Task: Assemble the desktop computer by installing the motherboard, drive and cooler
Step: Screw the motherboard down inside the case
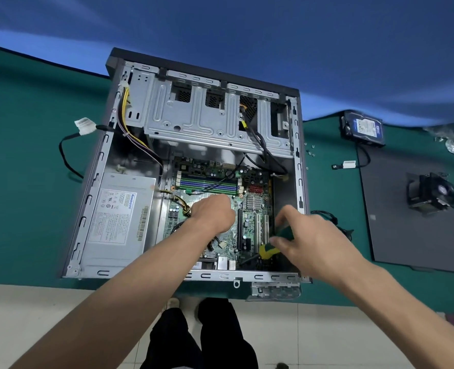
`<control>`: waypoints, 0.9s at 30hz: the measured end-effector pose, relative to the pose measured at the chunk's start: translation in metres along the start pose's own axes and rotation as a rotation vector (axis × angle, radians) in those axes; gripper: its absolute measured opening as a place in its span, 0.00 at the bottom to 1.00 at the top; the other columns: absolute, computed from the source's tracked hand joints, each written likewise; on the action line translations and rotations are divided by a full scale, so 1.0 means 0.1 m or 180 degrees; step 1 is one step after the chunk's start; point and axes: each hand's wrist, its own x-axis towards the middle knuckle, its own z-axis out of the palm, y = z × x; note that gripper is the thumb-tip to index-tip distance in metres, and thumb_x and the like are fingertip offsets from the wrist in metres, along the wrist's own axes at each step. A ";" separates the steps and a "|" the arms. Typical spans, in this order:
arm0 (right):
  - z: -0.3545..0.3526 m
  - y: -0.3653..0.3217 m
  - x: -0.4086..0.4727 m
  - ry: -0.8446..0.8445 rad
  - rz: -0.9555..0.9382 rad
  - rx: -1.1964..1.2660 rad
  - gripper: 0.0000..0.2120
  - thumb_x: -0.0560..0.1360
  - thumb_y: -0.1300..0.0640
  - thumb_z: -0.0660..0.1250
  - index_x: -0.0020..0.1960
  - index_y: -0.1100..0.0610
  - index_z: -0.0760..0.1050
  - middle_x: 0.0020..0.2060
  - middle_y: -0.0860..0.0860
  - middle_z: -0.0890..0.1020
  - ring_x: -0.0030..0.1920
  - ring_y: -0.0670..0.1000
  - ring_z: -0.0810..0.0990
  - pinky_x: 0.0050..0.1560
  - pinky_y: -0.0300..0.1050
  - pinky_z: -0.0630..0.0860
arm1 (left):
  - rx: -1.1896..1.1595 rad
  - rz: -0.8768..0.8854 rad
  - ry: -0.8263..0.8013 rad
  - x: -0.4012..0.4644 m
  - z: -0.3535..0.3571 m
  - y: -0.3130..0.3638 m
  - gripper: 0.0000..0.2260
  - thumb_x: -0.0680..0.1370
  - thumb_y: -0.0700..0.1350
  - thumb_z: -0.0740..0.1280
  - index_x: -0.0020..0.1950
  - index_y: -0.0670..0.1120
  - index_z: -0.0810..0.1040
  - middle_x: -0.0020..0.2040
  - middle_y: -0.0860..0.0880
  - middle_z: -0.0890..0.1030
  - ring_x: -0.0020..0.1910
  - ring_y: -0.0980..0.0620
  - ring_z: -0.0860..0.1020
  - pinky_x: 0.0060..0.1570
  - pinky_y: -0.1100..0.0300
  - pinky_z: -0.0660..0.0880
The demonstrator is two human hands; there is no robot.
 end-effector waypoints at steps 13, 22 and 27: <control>-0.04 -0.05 -0.03 -0.0386 0.0026 0.0067 0.18 0.78 0.43 0.61 0.62 0.49 0.62 0.44 0.47 0.76 0.41 0.51 0.77 0.41 0.46 0.70 | -0.0027 0.0049 -0.0001 0.00 0.00 0.00 0.14 0.78 0.45 0.59 0.33 0.46 0.67 0.32 0.50 0.71 0.29 0.53 0.68 0.29 0.59 0.60; -0.03 -0.08 -0.01 -0.0167 0.0303 -0.0067 0.17 0.77 0.41 0.60 0.58 0.52 0.64 0.40 0.47 0.75 0.41 0.53 0.73 0.35 0.45 0.67 | -0.0025 0.0015 -0.0019 0.01 -0.01 -0.01 0.14 0.79 0.45 0.60 0.32 0.46 0.67 0.31 0.50 0.71 0.30 0.52 0.69 0.34 0.58 0.65; -0.01 -0.08 -0.05 -0.0204 0.0199 0.0021 0.20 0.75 0.43 0.63 0.61 0.49 0.61 0.39 0.43 0.72 0.37 0.48 0.73 0.33 0.44 0.65 | -0.0003 -0.0044 0.0021 0.02 0.00 -0.01 0.15 0.78 0.44 0.60 0.31 0.46 0.67 0.30 0.51 0.70 0.29 0.52 0.68 0.29 0.60 0.62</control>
